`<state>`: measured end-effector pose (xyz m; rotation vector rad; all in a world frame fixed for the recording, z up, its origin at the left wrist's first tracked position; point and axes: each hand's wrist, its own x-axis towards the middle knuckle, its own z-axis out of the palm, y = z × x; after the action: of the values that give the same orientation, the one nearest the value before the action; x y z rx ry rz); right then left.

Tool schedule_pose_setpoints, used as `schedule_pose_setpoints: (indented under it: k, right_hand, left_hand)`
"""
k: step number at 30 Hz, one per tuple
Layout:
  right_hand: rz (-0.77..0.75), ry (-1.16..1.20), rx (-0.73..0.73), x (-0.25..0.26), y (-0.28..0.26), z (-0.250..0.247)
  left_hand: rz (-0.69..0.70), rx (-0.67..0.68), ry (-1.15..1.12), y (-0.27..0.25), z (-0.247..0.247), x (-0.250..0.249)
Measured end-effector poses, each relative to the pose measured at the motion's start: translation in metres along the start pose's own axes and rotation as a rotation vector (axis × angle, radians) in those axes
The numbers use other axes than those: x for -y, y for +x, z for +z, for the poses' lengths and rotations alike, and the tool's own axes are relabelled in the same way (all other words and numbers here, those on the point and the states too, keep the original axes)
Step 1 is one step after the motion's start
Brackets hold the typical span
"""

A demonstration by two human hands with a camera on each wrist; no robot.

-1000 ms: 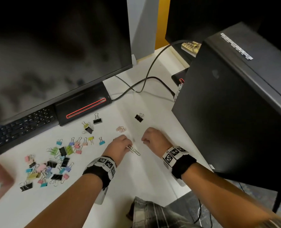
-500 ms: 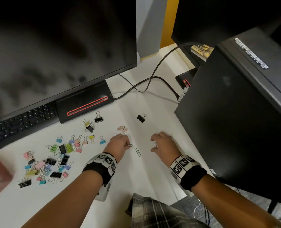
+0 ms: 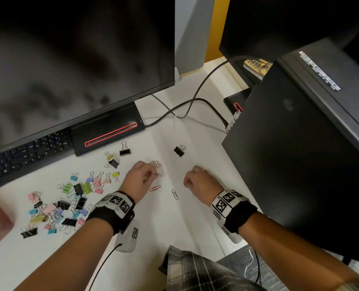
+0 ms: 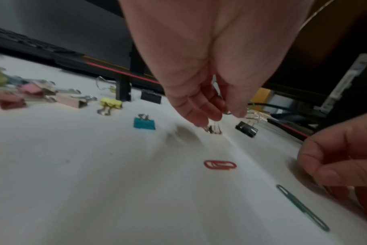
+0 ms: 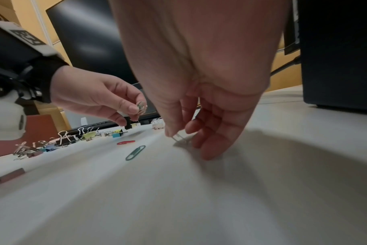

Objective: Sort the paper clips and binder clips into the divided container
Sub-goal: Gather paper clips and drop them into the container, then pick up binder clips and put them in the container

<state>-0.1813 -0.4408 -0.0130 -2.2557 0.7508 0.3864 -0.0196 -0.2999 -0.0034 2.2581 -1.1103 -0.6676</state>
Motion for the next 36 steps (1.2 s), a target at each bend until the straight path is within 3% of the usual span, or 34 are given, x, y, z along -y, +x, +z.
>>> schedule_pose_setpoints:
  k: [5, 8, 12, 21, 25, 31, 36]
  right_hand:
    - [-0.034, 0.131, -0.036, 0.023, -0.002, 0.016]
    - [0.07, 0.176, 0.028, 0.033, -0.001, 0.025]
    - [0.22, 0.125, 0.144, 0.037, 0.008, 0.027]
    - [0.036, -0.129, 0.017, 0.037, 0.006, 0.041]
    - [-0.022, 0.011, 0.026, 0.041, 0.001, 0.032]
    - [-0.115, 0.002, -0.023, 0.068, 0.031, 0.013]
    - [-0.171, -0.217, 0.13, 0.091, 0.043, 0.035]
  left_hand:
    - [-0.099, 0.029, 0.013, -0.017, -0.013, 0.009]
    - [-0.114, 0.113, -0.041, -0.027, -0.001, 0.009]
    - [-0.146, 0.122, 0.009, -0.025, 0.022, 0.011]
    - [-0.067, 0.151, 0.154, -0.015, 0.026, 0.012]
    - [-0.077, 0.215, 0.18, -0.022, 0.021, 0.01]
    - [-0.154, 0.108, -0.032, -0.045, 0.0, 0.021]
    - [-0.287, -0.057, -0.1, -0.076, -0.042, 0.047]
